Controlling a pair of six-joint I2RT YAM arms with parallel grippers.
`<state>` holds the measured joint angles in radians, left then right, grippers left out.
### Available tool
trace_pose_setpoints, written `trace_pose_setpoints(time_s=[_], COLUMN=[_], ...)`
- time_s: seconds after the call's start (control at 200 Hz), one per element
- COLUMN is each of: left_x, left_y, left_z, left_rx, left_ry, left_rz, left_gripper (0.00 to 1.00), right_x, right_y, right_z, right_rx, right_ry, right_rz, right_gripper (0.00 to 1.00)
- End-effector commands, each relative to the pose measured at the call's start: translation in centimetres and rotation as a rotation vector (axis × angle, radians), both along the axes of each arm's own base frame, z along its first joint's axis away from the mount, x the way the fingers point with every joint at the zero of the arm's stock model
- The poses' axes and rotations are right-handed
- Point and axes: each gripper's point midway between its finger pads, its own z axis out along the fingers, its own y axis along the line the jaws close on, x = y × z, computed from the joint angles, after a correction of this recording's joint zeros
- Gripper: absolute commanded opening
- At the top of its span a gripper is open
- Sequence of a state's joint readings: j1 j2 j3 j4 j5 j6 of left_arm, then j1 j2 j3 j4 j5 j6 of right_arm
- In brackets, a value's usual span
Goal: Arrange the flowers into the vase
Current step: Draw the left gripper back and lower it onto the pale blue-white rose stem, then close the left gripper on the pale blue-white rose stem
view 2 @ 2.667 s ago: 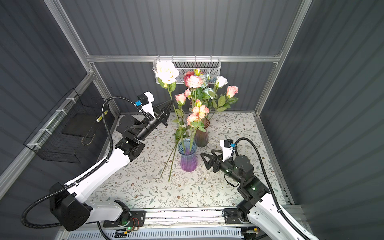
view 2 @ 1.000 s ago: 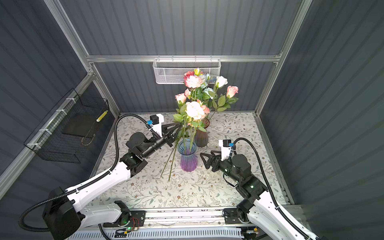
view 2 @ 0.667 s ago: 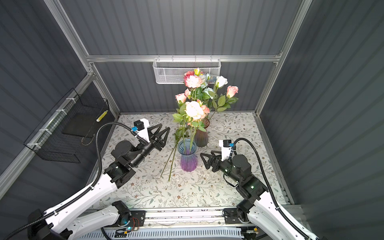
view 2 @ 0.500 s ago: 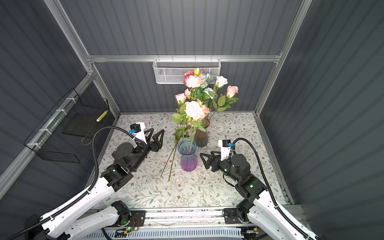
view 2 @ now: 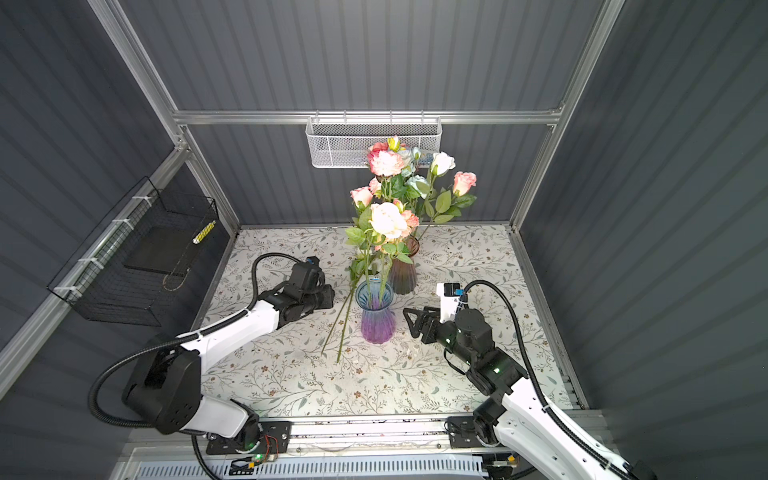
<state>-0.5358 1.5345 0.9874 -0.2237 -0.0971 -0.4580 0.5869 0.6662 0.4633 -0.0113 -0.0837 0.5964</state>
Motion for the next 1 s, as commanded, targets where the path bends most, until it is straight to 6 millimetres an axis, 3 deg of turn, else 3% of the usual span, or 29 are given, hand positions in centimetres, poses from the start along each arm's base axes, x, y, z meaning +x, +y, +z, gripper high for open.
trace_pose_setpoints(time_s=[0.0, 0.145, 0.47, 0.77, 0.795, 0.996], left_x=[-1.0, -0.9, 0.6, 1.6, 2.5, 2.4], left_y=[-2.4, -3.8, -5.1, -4.6, -5.1, -5.2], left_z=[-1.1, -3.2, -5.6, -7.7, -6.8, -8.2], left_rx=[-0.05, -0.054, 0.053, 0.184, 0.179, 0.224], left_ry=[0.129, 0.209, 0.277, 0.315, 0.288, 0.314], left_rz=[-0.088, -0.13, -0.158, -0.144, -0.143, -0.151], left_gripper=[0.29, 0.19, 0.22, 0.27, 0.27, 0.27], right_x=[0.5, 0.5, 0.5, 0.2, 0.2, 0.1], right_y=[-1.3, -1.8, -2.3, -3.0, -3.1, -3.2], right_z=[-1.7, -2.9, -4.7, -5.5, -5.5, -5.8], right_rx=[-0.031, -0.036, -0.045, -0.05, -0.05, -0.052], right_ry=[0.036, 0.055, 0.072, 0.059, 0.058, 0.058], right_rz=[-0.083, -0.112, -0.137, -0.155, -0.158, -0.163], right_gripper=[0.77, 0.78, 0.79, 0.81, 0.81, 0.82])
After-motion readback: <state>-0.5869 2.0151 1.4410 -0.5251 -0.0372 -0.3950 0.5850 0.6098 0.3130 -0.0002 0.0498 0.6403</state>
